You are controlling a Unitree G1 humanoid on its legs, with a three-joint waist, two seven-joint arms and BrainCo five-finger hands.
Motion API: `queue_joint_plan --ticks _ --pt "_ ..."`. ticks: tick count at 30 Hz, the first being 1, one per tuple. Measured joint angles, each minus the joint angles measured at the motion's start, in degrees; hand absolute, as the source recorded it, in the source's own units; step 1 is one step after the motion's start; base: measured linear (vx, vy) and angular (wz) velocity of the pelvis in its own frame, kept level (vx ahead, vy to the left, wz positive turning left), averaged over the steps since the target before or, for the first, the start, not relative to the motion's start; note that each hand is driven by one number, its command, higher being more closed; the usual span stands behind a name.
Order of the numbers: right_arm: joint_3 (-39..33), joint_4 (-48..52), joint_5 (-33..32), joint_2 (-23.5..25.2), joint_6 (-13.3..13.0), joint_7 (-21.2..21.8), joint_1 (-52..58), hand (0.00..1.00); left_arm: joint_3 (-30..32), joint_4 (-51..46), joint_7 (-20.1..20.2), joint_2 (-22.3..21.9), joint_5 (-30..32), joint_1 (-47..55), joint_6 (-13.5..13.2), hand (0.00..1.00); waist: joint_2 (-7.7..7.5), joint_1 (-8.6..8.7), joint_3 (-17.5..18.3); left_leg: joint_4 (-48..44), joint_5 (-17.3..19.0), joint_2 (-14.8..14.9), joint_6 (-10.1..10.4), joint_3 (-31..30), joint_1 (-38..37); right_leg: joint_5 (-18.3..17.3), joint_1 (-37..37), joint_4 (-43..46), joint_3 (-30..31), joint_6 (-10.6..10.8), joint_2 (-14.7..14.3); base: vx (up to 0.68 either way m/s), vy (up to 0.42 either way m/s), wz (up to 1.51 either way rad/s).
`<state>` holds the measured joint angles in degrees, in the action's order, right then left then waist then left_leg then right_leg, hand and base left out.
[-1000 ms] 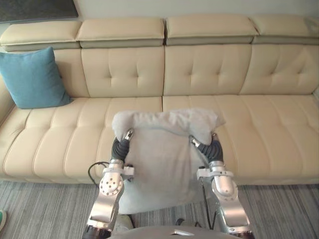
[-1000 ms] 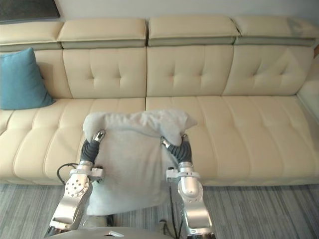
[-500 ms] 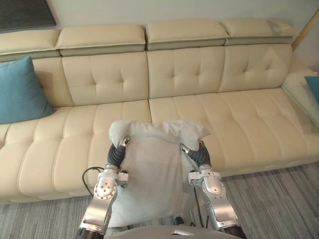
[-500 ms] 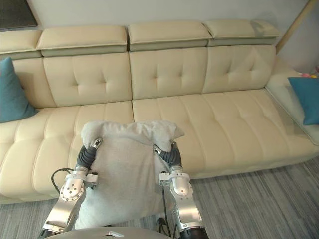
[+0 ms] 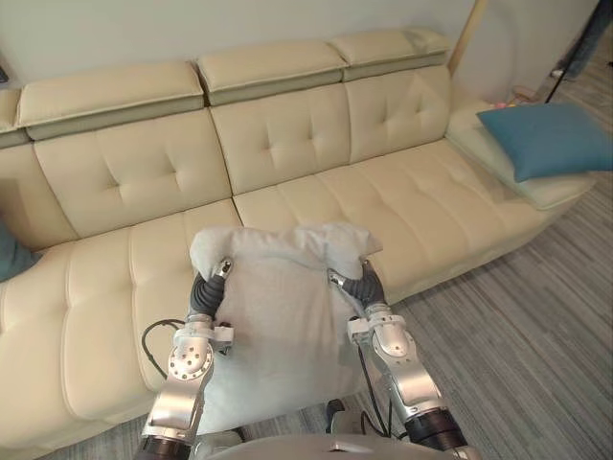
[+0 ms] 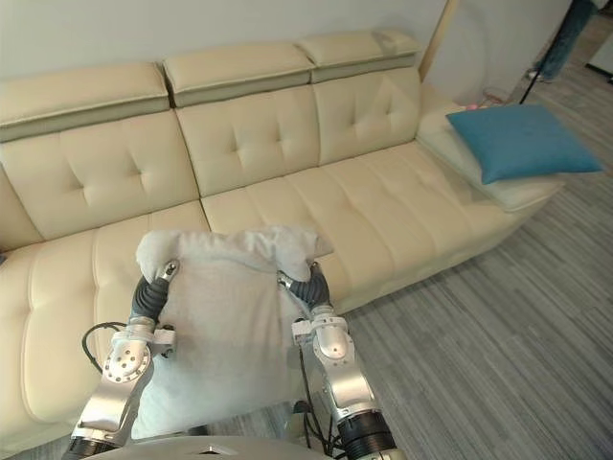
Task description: Pick up cushions and gather them together orderly.
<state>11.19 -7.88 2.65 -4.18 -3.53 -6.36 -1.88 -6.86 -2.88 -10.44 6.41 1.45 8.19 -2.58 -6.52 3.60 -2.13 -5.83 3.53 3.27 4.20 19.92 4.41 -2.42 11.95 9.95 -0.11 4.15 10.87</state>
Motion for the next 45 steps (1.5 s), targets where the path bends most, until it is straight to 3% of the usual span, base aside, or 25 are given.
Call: queue_joint_plan --ticks 1,2,6,9,11,15,20,24,28,33,40,41,42,45 --pt "-0.42 0.18 0.01 -1.06 -0.10 0.05 -1.37 1.00 -0.28 0.65 -0.32 0.04 -0.08 -1.43 -0.02 1.00 0.61 -0.02 -1.98 -9.23 1.89 0.54 -1.71 -1.63 1.90 1.10 -0.07 0.11 -0.97 0.47 -0.19 -0.09 0.026 0.26" --pt "-0.64 0.04 0.04 -1.81 0.08 -0.15 -1.97 1.00 -0.96 1.45 -0.55 -0.49 -0.01 -2.07 0.13 1.00 2.69 -0.15 -2.89 -7.80 5.47 1.23 -0.25 -3.02 1.01 1.93 -0.21 0.02 -0.86 0.86 -1.57 -0.06 -0.002 0.16" --pt "-0.60 0.18 -0.05 -3.20 0.29 0.05 -0.99 1.00 -2.18 1.68 -0.93 -0.35 -0.02 -2.43 0.47 1.00 4.33 0.47 -3.83 -5.61 5.37 0.88 0.17 -5.39 1.61 2.60 0.34 0.73 -2.19 0.31 -1.80 0.01 -0.011 0.25" --pt "-0.75 0.44 -0.12 -3.33 0.23 0.07 -0.99 1.00 -2.23 1.68 -0.85 -1.08 -0.13 -2.49 0.45 1.00 6.95 0.94 -3.27 -10.52 6.54 4.39 0.87 -8.15 6.80 1.14 1.62 1.21 -6.08 -0.43 -3.97 0.11 -0.103 0.39" --pt "-0.77 0.63 -0.16 -3.34 0.24 -0.05 -0.49 1.00 -2.29 1.68 -0.67 -1.27 -0.16 -2.39 0.45 1.00 7.40 0.46 -3.15 -12.19 5.41 5.60 0.92 -8.74 7.67 1.03 1.38 1.81 -7.63 -0.64 -4.84 0.12 -0.077 0.24" --pt "-2.70 7.06 -0.20 -3.55 0.25 -0.17 3.83 1.00 -2.80 1.66 0.07 -3.26 -0.26 -2.40 0.38 1.00 7.45 -0.30 -3.12 -16.82 3.47 6.83 -1.43 -5.88 7.87 -2.68 -2.43 3.49 -11.41 -1.38 -4.32 0.18 -0.125 0.47" --pt "-4.01 10.19 -0.21 -3.60 0.14 -0.41 4.78 1.00 -2.82 1.40 0.80 -4.90 -0.84 -2.52 -0.12 1.00 8.57 -1.10 -2.34 -13.95 0.41 5.59 -0.81 -6.05 6.35 -3.20 -4.60 2.04 -12.23 -1.71 -3.62 0.10 -0.048 0.22" --pt "-4.70 10.17 -0.69 -3.37 0.15 -0.24 7.16 1.00 -3.95 1.40 1.18 -5.14 -0.80 -1.69 -0.10 1.00 9.06 -1.59 -2.01 -4.65 -0.40 4.81 -0.02 -7.54 0.47 -2.86 -7.35 -0.05 -13.12 -2.17 -4.60 0.03 -0.005 0.06" --pt "-4.69 9.76 -0.72 -2.95 0.15 0.11 7.80 1.00 -3.54 1.40 2.19 -5.19 -0.79 -0.24 -0.10 1.00 9.01 -1.83 -1.85 2.50 -0.86 4.06 0.83 -6.99 -3.67 -0.06 -8.15 -3.04 -11.06 -2.17 -5.35 -0.04 0.067 -0.20" --pt "-4.67 8.29 -0.63 -0.53 0.25 0.81 8.32 1.00 -2.00 1.40 2.95 -5.13 -0.78 0.54 0.00 1.00 8.67 -2.08 -1.60 3.29 -0.93 2.61 0.80 -5.14 -4.30 3.39 -8.79 -6.91 -8.30 -1.29 -4.84 -0.09 0.077 -0.23" --pt "-4.62 4.50 -0.52 0.42 0.25 1.04 8.25 1.00 -2.10 1.40 3.03 -4.24 -0.63 2.16 0.19 1.00 8.03 -2.06 -0.26 4.49 -1.71 1.63 0.58 -4.07 -4.78 5.40 -8.81 -9.46 -6.05 -0.02 -4.48 -0.08 0.022 -0.12" --pt "-4.62 4.50 -0.52 0.41 0.25 1.04 8.24 1.00 -2.22 1.40 3.02 -4.21 -0.62 2.16 0.21 1.00 8.03 -2.06 -0.26 4.89 -1.98 1.57 0.70 -4.00 -4.92 5.67 -8.76 -9.73 -5.78 0.04 -4.54 -0.03 -0.002 -0.05" --pt "-4.58 2.11 -0.53 1.42 0.05 1.32 7.89 1.00 -0.08 1.42 3.15 -4.74 0.62 2.23 0.37 1.00 7.18 -1.89 1.86 10.23 -5.22 1.10 0.60 -3.92 -6.60 6.69 -8.21 -10.71 -5.33 0.42 -5.15 0.00 0.000 0.00" --pt "-4.58 2.11 -0.52 1.42 0.05 1.32 7.89 1.00 -0.08 1.42 3.15 -4.74 0.62 2.23 0.37 1.00 7.19 -1.89 1.86 10.23 -5.23 1.10 0.60 -3.92 -6.60 6.69 -8.21 -10.71 -5.34 0.42 -5.15 0.00 0.000 0.00"
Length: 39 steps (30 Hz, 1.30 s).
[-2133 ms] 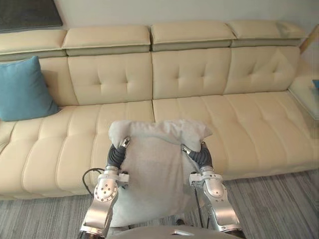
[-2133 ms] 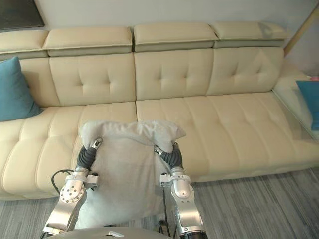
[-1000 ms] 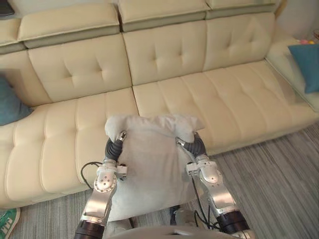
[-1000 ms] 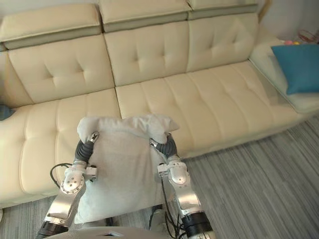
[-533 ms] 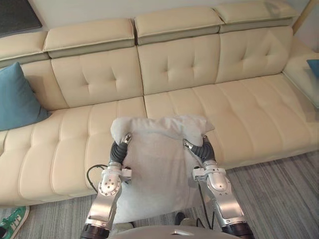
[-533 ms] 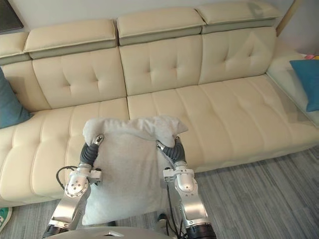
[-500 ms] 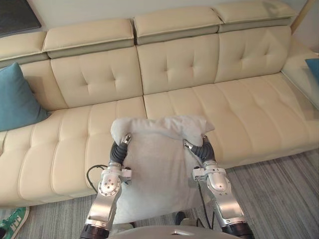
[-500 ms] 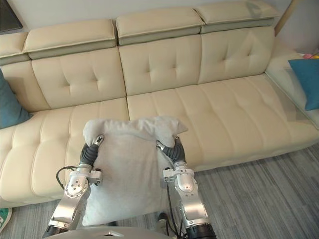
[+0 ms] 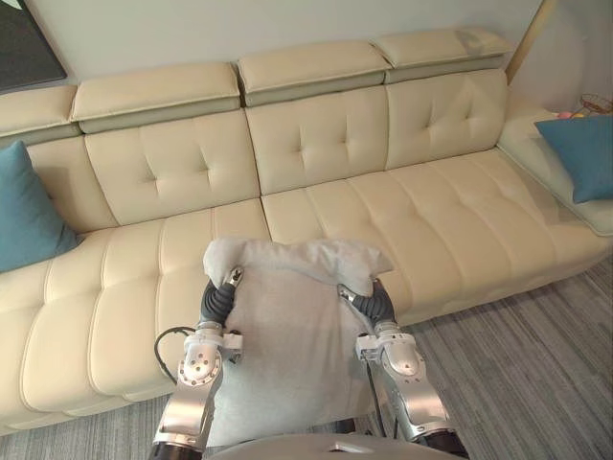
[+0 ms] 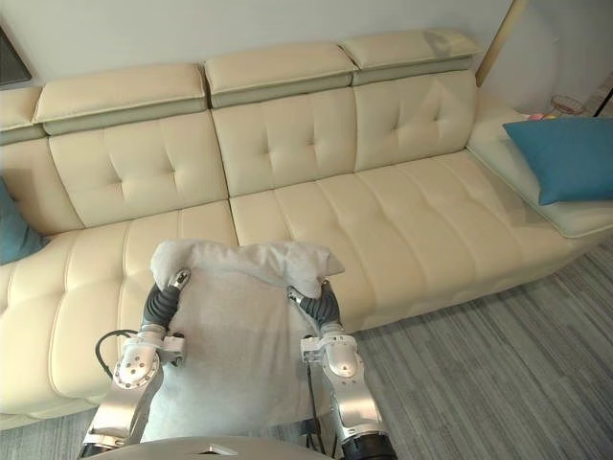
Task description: Pick up cushions and gather them together orderly.
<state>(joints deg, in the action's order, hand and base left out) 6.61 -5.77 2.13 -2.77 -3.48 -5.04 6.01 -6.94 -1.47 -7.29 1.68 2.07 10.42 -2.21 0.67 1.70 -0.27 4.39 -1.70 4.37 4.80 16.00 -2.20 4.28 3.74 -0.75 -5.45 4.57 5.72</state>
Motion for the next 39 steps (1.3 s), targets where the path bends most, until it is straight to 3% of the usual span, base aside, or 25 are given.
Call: queue_joint_plan --ticks 10,22,24,28,32,34,35,37,39 --pt "-2.13 -2.16 -0.09 2.78 0.13 0.28 4.44 1.00 0.11 3.31 1.75 -1.51 -0.99 2.50 0.17 1.00 0.02 -0.32 0.12 -0.02 -0.28 0.05 -0.06 -1.11 -0.35 0.86 -2.07 -2.08 -1.54 0.11 0.04 -0.01 -0.005 0.06" --pt "-3.52 -2.02 -0.17 4.52 1.16 1.15 4.99 1.00 0.47 4.10 2.74 -1.99 -4.24 2.54 0.43 1.00 -0.27 -0.77 -0.14 -0.25 1.02 -0.01 0.25 3.10 -1.65 1.16 -1.21 -3.11 1.61 0.62 0.00 -0.05 -0.006 -0.18" --pt "-3.57 -1.95 -0.16 4.52 1.17 1.19 4.69 1.00 0.58 4.07 2.73 -2.10 -4.24 2.33 0.44 1.00 -0.52 -0.83 -0.32 -1.65 1.83 0.05 0.29 3.11 -0.77 -0.87 0.97 0.83 1.66 0.72 0.27 0.00 0.000 0.00" --pt "-3.59 -1.79 -0.16 4.54 1.07 1.46 1.65 1.00 1.86 2.17 2.63 -2.39 -4.24 1.23 0.49 1.00 -1.91 -0.79 -3.69 -8.98 6.90 -0.37 -0.95 2.71 0.42 -5.87 6.62 17.98 -0.74 0.89 3.06 0.01 0.020 0.02" --pt "-3.42 -1.72 -0.17 4.57 1.02 1.45 0.83 1.00 2.20 2.01 2.52 -1.85 -4.24 0.18 0.56 1.00 -2.11 -0.50 -5.14 -9.30 8.27 -0.82 -1.25 1.55 0.23 -5.65 6.26 19.87 -1.67 0.91 4.13 0.00 0.051 0.14" --pt "-3.46 -1.71 -0.17 4.54 1.02 1.45 -0.08 1.00 2.26 1.88 2.22 -1.66 -4.27 -0.46 0.58 1.00 -1.99 -0.28 -6.63 -9.22 8.36 -0.51 -1.79 0.50 -0.44 -4.65 7.33 22.85 -1.64 0.80 4.24 0.03 0.049 0.19" --pt "-3.49 -1.72 -0.18 4.38 1.00 1.43 -0.69 1.00 2.13 1.84 1.68 -1.52 -4.33 -0.90 0.61 1.00 -0.56 0.13 -8.36 -9.47 8.72 0.50 -2.09 -0.95 -0.77 -6.97 8.86 24.03 -1.36 -0.60 3.17 0.02 0.014 0.26" --pt "-3.32 -1.70 -0.21 4.47 0.99 1.44 -0.93 1.00 2.13 1.83 1.42 -1.04 -4.67 -1.52 0.61 1.00 -0.43 0.18 -8.44 -9.31 8.86 1.42 -2.01 -2.66 -0.68 -8.49 8.77 18.37 -0.85 -0.47 1.10 0.08 -0.044 0.41" --pt "-3.34 -1.26 -0.26 4.38 0.99 1.44 -0.50 1.00 1.51 1.82 1.39 0.39 -4.70 -2.35 0.60 1.00 -2.02 1.00 -7.91 -10.41 10.56 0.50 0.40 -5.90 0.34 -6.52 8.25 10.37 0.46 -0.85 0.09 0.17 -0.115 0.77"
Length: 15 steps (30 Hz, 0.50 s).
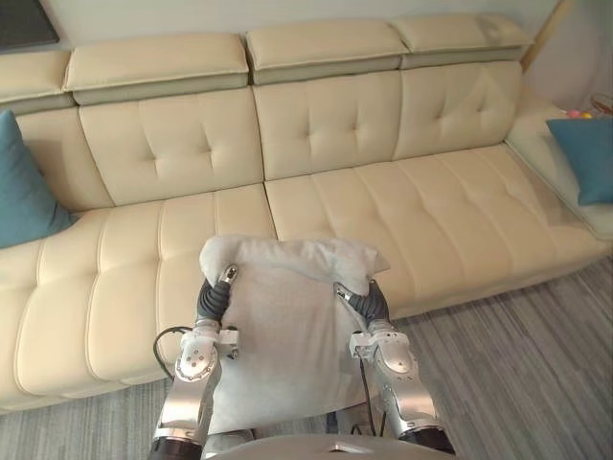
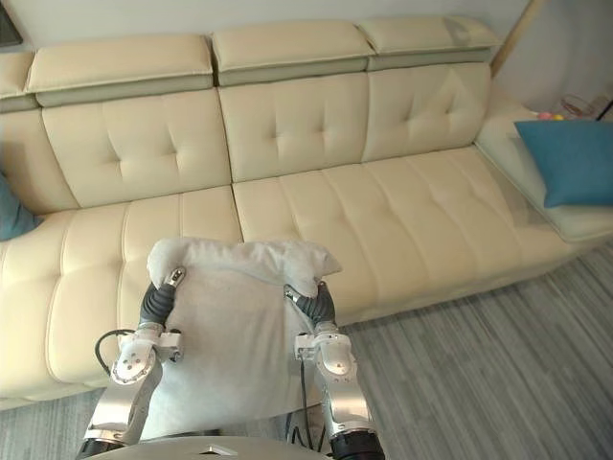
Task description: Pick up cushions and gather them together orderly.
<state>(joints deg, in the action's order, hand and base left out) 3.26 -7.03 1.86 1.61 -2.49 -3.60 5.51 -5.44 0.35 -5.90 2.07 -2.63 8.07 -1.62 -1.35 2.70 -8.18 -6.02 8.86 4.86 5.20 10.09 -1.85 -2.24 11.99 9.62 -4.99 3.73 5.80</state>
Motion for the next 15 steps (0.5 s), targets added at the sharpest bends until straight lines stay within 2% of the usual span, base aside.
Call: queue_joint_plan --ticks 1,3,5,6,8,10,13,14,15 --pt "0.00 0.02 -0.02 -0.07 0.00 0.00 0.15 1.00 -0.37 0.05 -0.04 -0.05 0.00 0.03 0.01 1.00 -0.34 0.22 0.14 -0.94 0.80 -0.37 0.48 -0.95 0.24 1.52 0.02 0.34 0.50 -0.74 0.10 0.24 -0.174 0.80" --pt "-0.16 1.83 -0.37 -1.75 0.06 -0.07 0.76 1.00 -1.67 -0.09 -0.43 -0.93 -0.46 0.52 -0.16 1.00 2.72 0.52 0.79 -2.72 2.34 2.02 1.51 -3.98 1.20 -1.17 0.32 4.64 -2.41 -0.80 -1.09 0.31 -0.192 0.63" --pt "-0.06 2.73 -0.41 -3.03 0.05 0.14 0.77 1.00 -1.85 -0.08 -0.40 -1.76 -0.94 0.61 -0.15 1.00 5.08 0.49 1.51 -3.08 1.98 4.09 2.07 -5.02 1.91 -2.89 0.71 6.36 -4.76 -1.78 -2.53 0.32 -0.154 0.31" --pt "-0.06 2.82 -0.44 -3.22 0.10 0.28 0.90 1.00 -1.89 -0.09 -0.33 -2.46 -1.12 0.62 -0.15 1.00 5.45 0.49 1.69 -3.09 1.66 5.07 2.10 -5.32 1.97 -3.26 0.35 6.15 -5.45 -2.39 -3.43 0.42 -0.198 0.19" --pt "-0.60 4.41 -0.48 -3.22 0.21 0.51 2.17 1.00 -2.27 -0.08 -0.06 -3.12 -1.13 0.71 -0.13 1.00 5.28 0.64 1.61 -6.25 1.46 6.45 2.02 -5.29 2.26 -4.07 -2.30 4.83 -6.94 -3.60 -4.54 0.34 -0.138 0.25" --pt "-1.36 6.89 -0.51 -3.34 0.18 0.55 4.40 1.00 -3.49 -0.08 0.16 -3.19 -1.34 1.12 -0.12 1.00 5.12 0.72 1.57 -14.78 1.41 7.15 1.76 -4.50 4.41 -4.34 -5.34 3.95 -7.93 -3.97 -4.69 0.27 -0.075 0.21" --pt "-0.71 10.46 -1.69 -4.02 0.22 0.57 7.12 1.00 -3.71 -1.14 0.40 -3.17 -1.96 1.78 -0.17 1.00 4.95 0.18 1.63 -31.71 0.30 9.23 -1.02 0.36 9.87 -5.03 -10.85 0.90 -6.99 -4.75 -3.91 0.23 0.008 -0.11" --pt "-0.81 11.49 -1.86 -4.15 0.17 0.50 7.48 1.00 -3.76 -2.13 0.64 -3.23 -1.96 1.94 -0.17 1.00 4.89 -0.08 1.58 -34.38 2.80 9.81 -1.37 2.31 11.76 -5.15 -11.87 -0.09 -6.39 -4.71 -3.68 0.23 0.089 -0.20" --pt "-0.84 11.62 -1.91 -4.13 0.17 0.48 7.48 1.00 -3.77 -2.21 0.70 -3.31 -1.96 1.92 -0.18 1.00 4.95 -0.13 1.62 -34.91 3.56 9.83 -1.45 2.71 12.33 -5.15 -12.16 -0.39 -6.23 -4.71 -3.57 0.22 0.138 -0.14"
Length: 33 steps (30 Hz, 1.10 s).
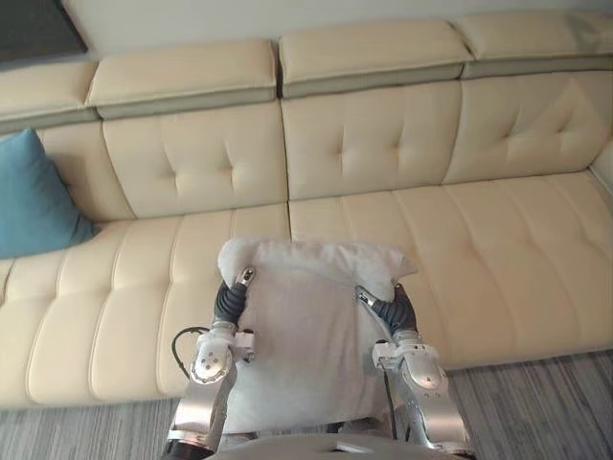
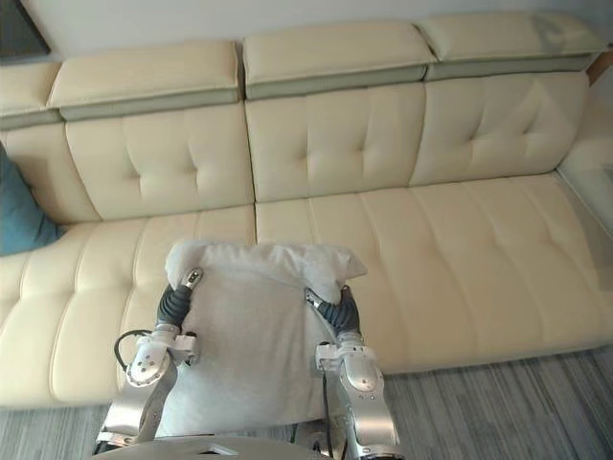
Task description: Pick up cushions and gather them together orderly.
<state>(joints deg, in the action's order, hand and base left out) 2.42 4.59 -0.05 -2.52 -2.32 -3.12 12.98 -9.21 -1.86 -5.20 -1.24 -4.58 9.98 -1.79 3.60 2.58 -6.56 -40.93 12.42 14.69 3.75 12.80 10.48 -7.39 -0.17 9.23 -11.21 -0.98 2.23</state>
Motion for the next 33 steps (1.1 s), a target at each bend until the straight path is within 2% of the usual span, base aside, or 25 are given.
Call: queue_joint_plan --ticks 1,2,3,4,5,6,8,9,13,16,18,24,27,30,32,33 --pt "-0.58 0.23 -0.03 0.01 0.00 -0.01 -0.15 1.00 0.00 0.00 0.39 -0.40 0.01 -0.42 0.00 1.00 0.00 -0.35 0.00 0.38 2.73 -0.36 -0.72 1.82 2.92 -0.05 -1.01 -0.33 0.27 0.08 1.06 0.20 0.181 0.00" --pt "-0.69 0.23 -0.07 0.03 0.02 -0.01 -0.14 1.00 -0.01 -0.02 0.55 -0.55 0.02 -0.57 0.00 1.00 -0.61 -0.78 -0.37 3.82 3.35 -1.20 -1.31 3.22 3.94 -0.56 -2.20 0.12 0.24 0.91 2.48 0.21 0.234 0.02" --pt "-0.70 0.51 -0.07 -0.01 0.04 0.01 -0.07 1.00 -0.02 -0.22 0.55 -0.63 0.03 -0.52 0.00 1.00 -0.74 -1.15 -0.42 11.03 2.02 -2.43 -2.05 3.65 3.61 -1.83 -2.81 1.57 0.17 2.70 3.63 0.20 0.265 0.03" --pt "-0.59 1.74 -0.08 -0.23 0.03 0.02 0.47 1.00 -0.05 -1.23 0.54 -1.30 0.11 0.21 0.01 1.00 0.56 -1.38 0.27 20.25 -6.10 -2.76 -2.88 3.18 2.39 -3.96 -3.00 3.38 0.33 4.61 3.62 0.17 0.213 -0.05" --pt "-0.52 0.86 -0.09 0.48 -0.02 -0.04 0.18 1.00 0.12 -1.83 0.53 -0.48 0.14 0.51 -0.09 1.00 -1.12 -1.61 0.40 20.01 -6.56 -4.28 -0.54 3.26 1.54 -5.97 -2.90 4.62 1.38 6.23 4.92 0.17 0.169 0.05" --pt "-0.36 1.15 -0.05 2.57 0.39 0.03 0.37 1.00 0.45 -2.17 0.06 0.64 0.15 0.46 -0.09 1.00 -2.99 -1.74 0.98 21.34 -7.25 -5.77 -1.61 3.05 1.10 -6.23 -2.59 4.77 1.43 6.07 6.09 0.12 0.087 0.11" --pt "-0.26 1.16 0.02 4.82 0.57 0.07 0.35 1.00 1.05 -3.09 -0.29 1.50 0.15 0.73 -0.12 1.00 -4.63 -2.65 1.02 22.23 -7.28 -6.25 -1.63 2.89 0.67 -5.75 -3.48 2.83 1.60 5.69 6.21 0.10 0.063 0.15" --pt "-0.10 1.16 0.22 5.18 1.05 0.20 0.20 1.00 1.33 -3.10 -0.55 1.62 0.14 1.39 -0.11 1.00 -4.96 -2.73 1.16 22.75 -7.29 -6.60 -1.61 2.97 -0.19 -4.89 -4.90 1.24 1.67 5.93 6.02 0.07 0.015 0.04" --pt "0.07 1.12 0.43 4.11 1.20 0.11 0.28 1.00 0.46 -3.16 -0.53 1.48 0.14 2.48 -0.15 1.00 -4.45 -2.39 1.56 27.64 -8.99 -7.50 -0.46 3.59 -4.16 -3.25 -6.81 -0.53 3.21 5.90 5.83 0.01 -0.014 -0.17" --pt "-0.43 1.04 0.62 3.61 1.20 -0.01 0.18 1.00 -0.41 -3.12 -0.52 1.31 0.15 2.47 -0.12 1.00 -4.33 -1.42 1.80 33.11 -12.00 -7.85 -0.25 4.42 -6.24 -1.42 -6.09 -1.74 4.55 5.26 5.30 -0.05 -0.007 -0.21" --pt "-0.79 0.70 1.75 3.46 1.20 -0.24 0.04 1.00 -0.95 -2.83 -0.54 1.26 0.15 2.37 0.07 1.00 -4.34 -0.41 1.80 36.87 -14.17 -8.15 -0.39 4.53 -7.31 0.15 -5.41 -2.58 5.46 4.78 4.80 -0.06 0.019 -0.16" --pt "-0.36 -2.01 3.71 3.54 1.21 -1.21 -2.06 1.00 -0.85 -1.71 -0.91 1.68 0.15 1.38 0.55 1.00 -4.38 -0.22 1.94 40.60 -16.54 -9.18 -1.21 5.09 -9.00 2.03 -4.65 -3.01 7.48 4.52 5.05 -0.07 0.047 -0.09" --pt "0.26 -4.31 5.50 3.41 1.20 -2.19 -5.83 1.00 -0.58 -1.65 -2.41 2.64 0.15 -0.24 0.56 1.00 -4.12 -0.18 2.01 42.43 -17.99 -10.14 -1.79 6.11 -9.05 2.47 -3.59 -3.61 8.23 5.14 5.77 -0.14 0.074 -0.17" --pt "2.49 -5.85 7.24 2.01 1.22 -5.30 -12.92 1.00 0.50 -1.29 -5.35 3.41 0.15 -5.36 0.52 1.00 -2.87 -0.44 0.18 43.35 -19.76 -10.25 -2.16 7.52 -6.02 3.44 0.73 -3.50 10.00 6.09 5.87 -0.20 0.058 -0.28" --pt "3.62 -5.89 8.11 0.75 1.28 -8.89 -22.16 1.00 1.86 -1.32 -9.16 3.52 0.16 -12.24 0.28 1.00 -1.16 -1.01 -2.29 43.08 -21.10 -9.75 -2.17 8.82 0.13 3.91 8.52 -1.89 11.01 6.92 5.78 -0.28 0.048 -0.38" --pt "3.72 -5.89 8.57 0.75 1.29 -9.85 -24.42 1.00 2.20 -1.33 -10.07 3.53 0.17 -14.09 0.23 1.00 -0.83 -1.36 -3.05 42.93 -21.34 -9.42 -2.07 9.33 1.48 3.95 10.53 -1.03 11.34 6.89 5.72 -0.27 0.025 -0.47"
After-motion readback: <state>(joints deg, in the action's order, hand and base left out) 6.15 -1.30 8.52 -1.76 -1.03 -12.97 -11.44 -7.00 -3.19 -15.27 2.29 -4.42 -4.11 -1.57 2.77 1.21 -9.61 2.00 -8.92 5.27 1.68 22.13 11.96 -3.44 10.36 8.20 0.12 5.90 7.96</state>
